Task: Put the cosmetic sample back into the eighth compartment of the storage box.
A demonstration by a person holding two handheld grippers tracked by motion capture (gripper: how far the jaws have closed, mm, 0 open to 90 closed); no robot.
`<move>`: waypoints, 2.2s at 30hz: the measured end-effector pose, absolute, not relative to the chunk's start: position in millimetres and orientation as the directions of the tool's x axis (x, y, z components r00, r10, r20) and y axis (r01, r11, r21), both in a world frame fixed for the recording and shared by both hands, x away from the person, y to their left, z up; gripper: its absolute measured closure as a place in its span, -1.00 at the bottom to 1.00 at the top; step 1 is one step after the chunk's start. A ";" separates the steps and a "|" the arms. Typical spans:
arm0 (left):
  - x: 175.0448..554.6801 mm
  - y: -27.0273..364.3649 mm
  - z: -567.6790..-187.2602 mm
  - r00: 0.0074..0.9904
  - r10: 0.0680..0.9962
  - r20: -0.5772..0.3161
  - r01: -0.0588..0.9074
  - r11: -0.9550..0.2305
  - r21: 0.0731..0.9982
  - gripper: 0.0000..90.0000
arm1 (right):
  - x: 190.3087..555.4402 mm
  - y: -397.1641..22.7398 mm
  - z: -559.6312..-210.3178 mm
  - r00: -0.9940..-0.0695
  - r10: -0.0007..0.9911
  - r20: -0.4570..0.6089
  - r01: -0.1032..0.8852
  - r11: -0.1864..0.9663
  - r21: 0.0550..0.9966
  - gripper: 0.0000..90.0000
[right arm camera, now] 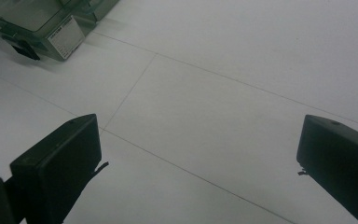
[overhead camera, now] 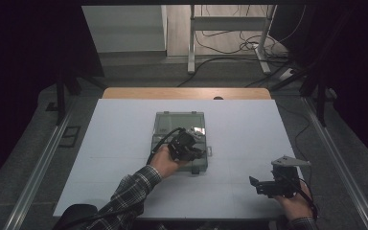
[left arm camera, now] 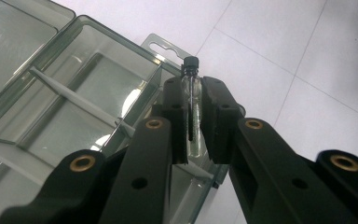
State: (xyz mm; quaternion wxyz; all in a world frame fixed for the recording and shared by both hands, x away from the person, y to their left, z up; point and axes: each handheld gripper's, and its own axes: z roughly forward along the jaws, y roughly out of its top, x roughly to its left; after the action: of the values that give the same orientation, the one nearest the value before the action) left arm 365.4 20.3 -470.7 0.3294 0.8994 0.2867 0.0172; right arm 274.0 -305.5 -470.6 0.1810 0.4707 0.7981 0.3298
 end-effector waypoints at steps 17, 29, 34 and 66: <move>365.5 20.6 -476.8 0.828 0.539 -0.155 0.510 -0.609 0.608 0.15 | 273.7 -305.5 -470.4 -0.492 0.870 0.021 0.631 0.339 0.698 -1.00; 363.0 37.4 -474.2 0.820 0.540 -0.192 0.521 -0.563 0.642 -0.16 | 273.6 -305.3 -470.4 -0.491 0.871 0.018 0.630 0.341 0.698 -1.00; 360.7 45.1 -471.8 0.816 0.548 -0.183 0.519 -0.557 0.648 -0.29 | 273.3 -305.2 -470.3 -0.491 0.871 0.017 0.629 0.341 0.699 -1.00; 344.7 93.7 -462.6 0.804 0.566 -0.185 0.506 -0.486 0.713 -0.76 | 273.1 -305.3 -470.0 -0.490 0.871 0.017 0.627 0.339 0.701 -1.00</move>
State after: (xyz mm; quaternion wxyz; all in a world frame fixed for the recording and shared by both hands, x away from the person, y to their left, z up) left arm 344.7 93.7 -462.6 0.4002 0.8611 0.3112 0.0374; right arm 273.1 -305.3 -470.0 0.1845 0.4699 0.7973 0.3310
